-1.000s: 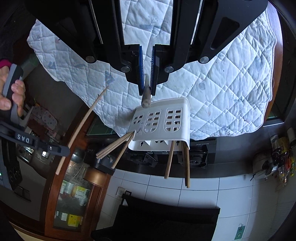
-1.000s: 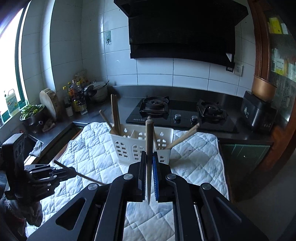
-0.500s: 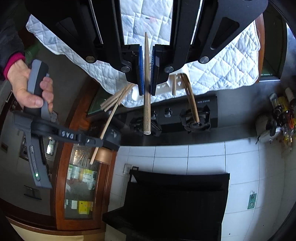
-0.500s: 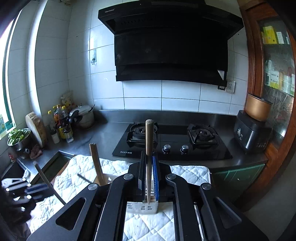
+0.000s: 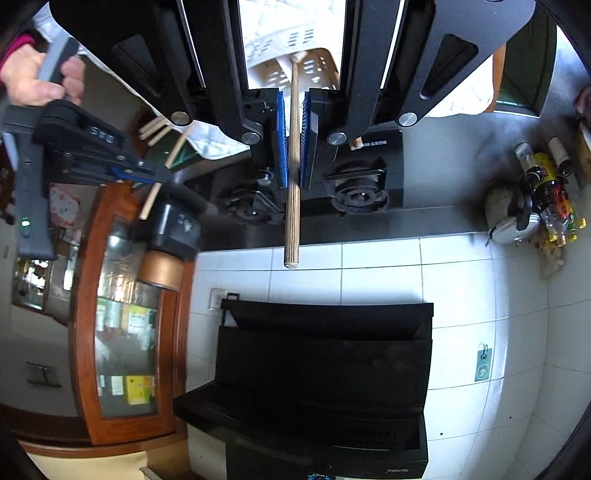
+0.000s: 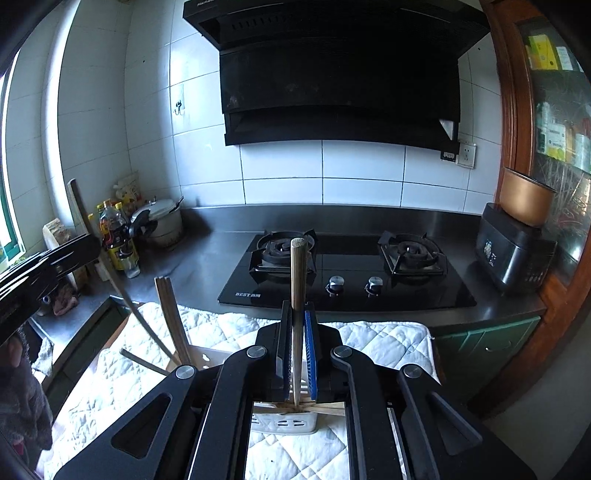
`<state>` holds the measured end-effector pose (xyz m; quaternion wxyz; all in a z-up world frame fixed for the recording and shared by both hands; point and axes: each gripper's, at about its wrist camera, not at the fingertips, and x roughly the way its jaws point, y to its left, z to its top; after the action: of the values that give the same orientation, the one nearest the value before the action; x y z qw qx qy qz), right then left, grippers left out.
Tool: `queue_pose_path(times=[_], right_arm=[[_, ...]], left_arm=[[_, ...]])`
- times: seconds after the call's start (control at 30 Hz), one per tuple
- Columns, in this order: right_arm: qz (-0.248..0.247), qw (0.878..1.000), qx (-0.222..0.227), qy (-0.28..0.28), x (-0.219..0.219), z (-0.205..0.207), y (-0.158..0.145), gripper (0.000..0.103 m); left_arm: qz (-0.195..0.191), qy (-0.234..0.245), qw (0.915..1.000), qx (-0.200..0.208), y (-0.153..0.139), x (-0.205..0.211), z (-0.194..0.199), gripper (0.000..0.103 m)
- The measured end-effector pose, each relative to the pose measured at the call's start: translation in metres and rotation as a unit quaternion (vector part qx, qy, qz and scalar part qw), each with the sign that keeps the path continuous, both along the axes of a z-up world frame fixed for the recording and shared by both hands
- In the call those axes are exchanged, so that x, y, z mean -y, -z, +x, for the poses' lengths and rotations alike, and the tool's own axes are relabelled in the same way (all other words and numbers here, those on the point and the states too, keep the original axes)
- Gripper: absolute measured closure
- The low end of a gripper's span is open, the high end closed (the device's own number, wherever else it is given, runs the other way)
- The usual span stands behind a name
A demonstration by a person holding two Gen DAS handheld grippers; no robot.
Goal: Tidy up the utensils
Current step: 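Carry both held chopsticks over the white caddy and lower them in, then open both grippers to release the chopsticks into the caddy and withdraw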
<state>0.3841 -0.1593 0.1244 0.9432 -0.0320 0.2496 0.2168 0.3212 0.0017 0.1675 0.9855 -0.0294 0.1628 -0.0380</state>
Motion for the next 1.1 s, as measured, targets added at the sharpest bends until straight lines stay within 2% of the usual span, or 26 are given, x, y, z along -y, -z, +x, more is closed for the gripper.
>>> queue_pose_path(times=[0.43,0.67,0.77,0.87,0.9,0.93,0.97,1.0,1.03,1.1], right_arm=[[-0.021,0.999,-0.026,-0.005,-0.005,-0.001,0.029,0.096],[-0.023,0.999,-0.022,-0.001,-0.002,-0.007,0.026,0.095],[-0.024,1.0,-0.011,0.005,0.001,-0.014,0.02,0.081],[-0.019,1.0,-0.002,0.006,0.007,-0.028,0.013,0.074],[-0.019,1.0,0.002,0.007,0.009,-0.033,0.011,0.066],[-0.019,1.0,0.007,0.009,0.012,-0.039,0.01,0.061],[-0.019,1.0,0.012,0.011,0.014,-0.045,0.009,0.056],[-0.022,1.0,0.017,0.012,0.016,-0.053,0.008,0.054],[-0.025,0.999,0.019,0.013,0.018,-0.059,0.008,0.053],[-0.027,0.999,0.021,0.018,0.023,-0.073,0.01,0.041]], left_arm=[[-0.027,-0.005,0.9977,-0.063,0.046,-0.022,0.023,0.097],[-0.021,0.005,0.998,-0.06,0.045,-0.017,0.013,0.095],[-0.019,0.009,0.9985,-0.05,0.039,-0.015,0.004,0.094],[-0.019,0.01,0.9988,-0.044,0.032,-0.013,-0.009,0.093],[-0.018,0.01,0.9989,-0.041,0.03,-0.013,-0.015,0.089],[-0.019,0.008,0.999,-0.039,0.029,-0.014,-0.023,0.065],[-0.02,0.003,0.9993,-0.033,0.028,-0.014,-0.031,0.052],[-0.02,0.0,0.9995,-0.025,0.027,-0.014,-0.039,0.046],[-0.019,0.002,0.9996,-0.021,0.027,-0.015,-0.048,0.046],[-0.023,0.004,0.9995,-0.02,0.029,-0.016,-0.064,0.046]])
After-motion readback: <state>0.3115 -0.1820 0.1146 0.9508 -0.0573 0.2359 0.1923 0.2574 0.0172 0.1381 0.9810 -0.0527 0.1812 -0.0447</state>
